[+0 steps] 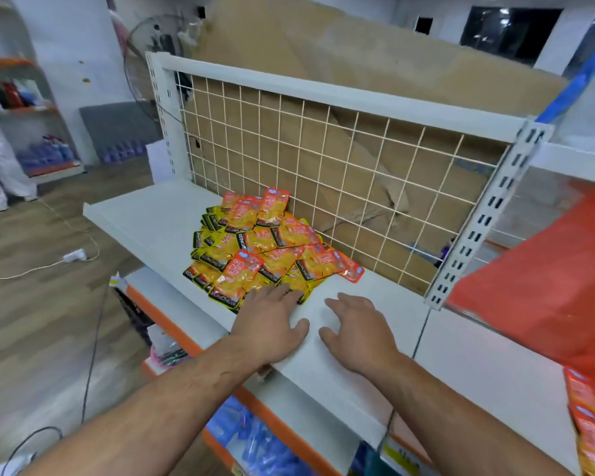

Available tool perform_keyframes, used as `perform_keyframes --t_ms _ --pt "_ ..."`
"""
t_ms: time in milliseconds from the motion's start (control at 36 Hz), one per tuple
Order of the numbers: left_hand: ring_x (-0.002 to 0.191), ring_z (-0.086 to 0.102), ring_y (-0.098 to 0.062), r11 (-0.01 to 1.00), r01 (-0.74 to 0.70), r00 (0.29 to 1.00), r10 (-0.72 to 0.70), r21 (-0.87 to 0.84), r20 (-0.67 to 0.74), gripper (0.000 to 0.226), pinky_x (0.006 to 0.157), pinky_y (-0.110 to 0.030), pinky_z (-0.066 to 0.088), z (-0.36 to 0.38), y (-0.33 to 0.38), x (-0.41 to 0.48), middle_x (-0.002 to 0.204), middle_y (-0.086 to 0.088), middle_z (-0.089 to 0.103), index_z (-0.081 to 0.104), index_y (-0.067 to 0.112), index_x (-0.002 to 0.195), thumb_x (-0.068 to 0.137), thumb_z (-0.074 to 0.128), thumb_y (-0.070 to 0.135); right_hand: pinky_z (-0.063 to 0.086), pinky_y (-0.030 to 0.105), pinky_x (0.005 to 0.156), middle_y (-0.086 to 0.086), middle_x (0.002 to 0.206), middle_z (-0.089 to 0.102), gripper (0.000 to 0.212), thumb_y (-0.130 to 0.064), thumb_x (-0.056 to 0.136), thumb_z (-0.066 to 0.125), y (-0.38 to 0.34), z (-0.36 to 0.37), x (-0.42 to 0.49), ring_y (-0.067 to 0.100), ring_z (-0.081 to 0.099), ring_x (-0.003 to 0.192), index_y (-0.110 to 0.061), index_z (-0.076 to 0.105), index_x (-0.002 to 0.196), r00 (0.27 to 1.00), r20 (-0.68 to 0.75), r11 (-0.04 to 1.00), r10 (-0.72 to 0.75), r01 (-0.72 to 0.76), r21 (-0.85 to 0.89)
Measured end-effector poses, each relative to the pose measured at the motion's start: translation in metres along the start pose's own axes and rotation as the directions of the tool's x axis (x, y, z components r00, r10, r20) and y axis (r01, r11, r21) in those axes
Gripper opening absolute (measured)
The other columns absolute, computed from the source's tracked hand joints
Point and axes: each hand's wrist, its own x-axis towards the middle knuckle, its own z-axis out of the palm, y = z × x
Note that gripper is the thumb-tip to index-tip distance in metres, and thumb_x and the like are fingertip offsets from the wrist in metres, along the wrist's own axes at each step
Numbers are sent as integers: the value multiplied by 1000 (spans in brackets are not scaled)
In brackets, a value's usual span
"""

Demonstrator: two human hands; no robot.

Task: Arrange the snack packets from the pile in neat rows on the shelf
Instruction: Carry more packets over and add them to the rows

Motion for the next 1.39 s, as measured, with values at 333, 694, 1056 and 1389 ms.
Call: perform_keyframes --t_ms 333,694,1056,1389 --pt "141 31 -26 998 -34 997 38 62 -64 57 115 -47 24 -16 -25 108 152 3 41 40 28 146 93 44 45 50 34 85 0 120 63 45 -54 91 54 10 2 109 24 58 112 -22 56 122 984 -44 977 171 -163 138" --pt "112 47 -26 956 -201 972 222 212 -77 35 90 -38 43 -19 -75 207 121 -2 58 58 19 118 92 49 40 49 36 76 0 103 67 72 -80 73 55 -6 23 168 28 67 97 -21 39 112 804 -7 763 594 -560 323" --pt "99 60 -33 949 -315 948 314 -3 -52 23 79 -37 50 -33 -85 233 103 -12 60 62 8 102 80 62 14 51 34 79 5 103 66 58 -28 67 87 -12 28 173 26 65 96 -11 52 109 539 95 315 837 -617 721" --pt "61 45 -30 784 -146 963 252 -603 96 14 52 -32 30 -32 -42 214 57 -7 46 50 6 60 72 58 6 29 21 43 11 69 60 13 -9 93 63 -31 -2 86 14 48 46 -13 58 81 555 108 94 825 -322 942"
